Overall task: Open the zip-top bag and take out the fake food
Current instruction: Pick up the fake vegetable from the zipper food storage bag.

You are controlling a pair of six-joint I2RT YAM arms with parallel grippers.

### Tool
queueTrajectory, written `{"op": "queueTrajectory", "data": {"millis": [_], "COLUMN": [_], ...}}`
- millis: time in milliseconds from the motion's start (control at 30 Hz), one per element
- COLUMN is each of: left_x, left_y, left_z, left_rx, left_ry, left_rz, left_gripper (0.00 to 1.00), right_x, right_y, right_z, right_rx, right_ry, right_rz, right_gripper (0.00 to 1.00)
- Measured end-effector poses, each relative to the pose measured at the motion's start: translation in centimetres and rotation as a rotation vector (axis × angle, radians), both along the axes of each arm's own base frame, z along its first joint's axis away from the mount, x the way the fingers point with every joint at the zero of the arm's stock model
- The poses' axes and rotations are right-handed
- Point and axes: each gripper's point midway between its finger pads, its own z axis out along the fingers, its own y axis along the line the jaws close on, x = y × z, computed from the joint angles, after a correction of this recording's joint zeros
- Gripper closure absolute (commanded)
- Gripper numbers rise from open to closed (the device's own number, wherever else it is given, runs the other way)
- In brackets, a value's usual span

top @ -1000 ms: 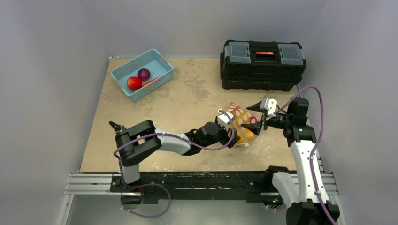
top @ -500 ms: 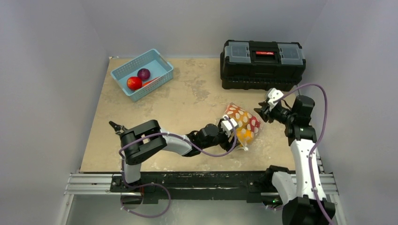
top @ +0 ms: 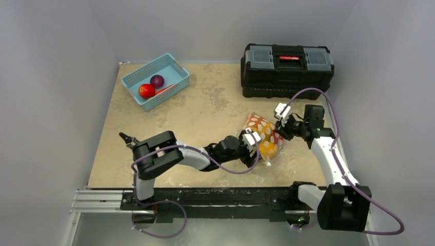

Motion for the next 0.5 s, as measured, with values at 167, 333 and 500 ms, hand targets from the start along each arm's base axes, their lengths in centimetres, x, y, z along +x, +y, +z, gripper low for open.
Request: {"op": "queueTrajectory", "data": {"millis": [167,333,500], "left_x": [-0.1,-0.8,-1.1], "left_y": [-0.1,-0.5,-0.9], "left_z": [0.1,-0.5,-1.0], "left_rx": [0.002,0.016,0.035], "left_ry": [-0.019,-0.033,-0.053], "left_rz": [-0.009,-0.031,-0.03], "left_gripper": [0.25,0.21,0.2], "right_x": [-1.0,-1.9,-2.8], "right_y": [0.0,-0.2,-0.4], "right_z": [-2.4,-3.4,-4.5], "right_rx": [-0.06,-0.105,-0.14], "right_ry": [0.072,0.1,0.123], "right_rz": [0.042,0.086,0.121], "right_gripper": [0.83,0.8,0.79]}}
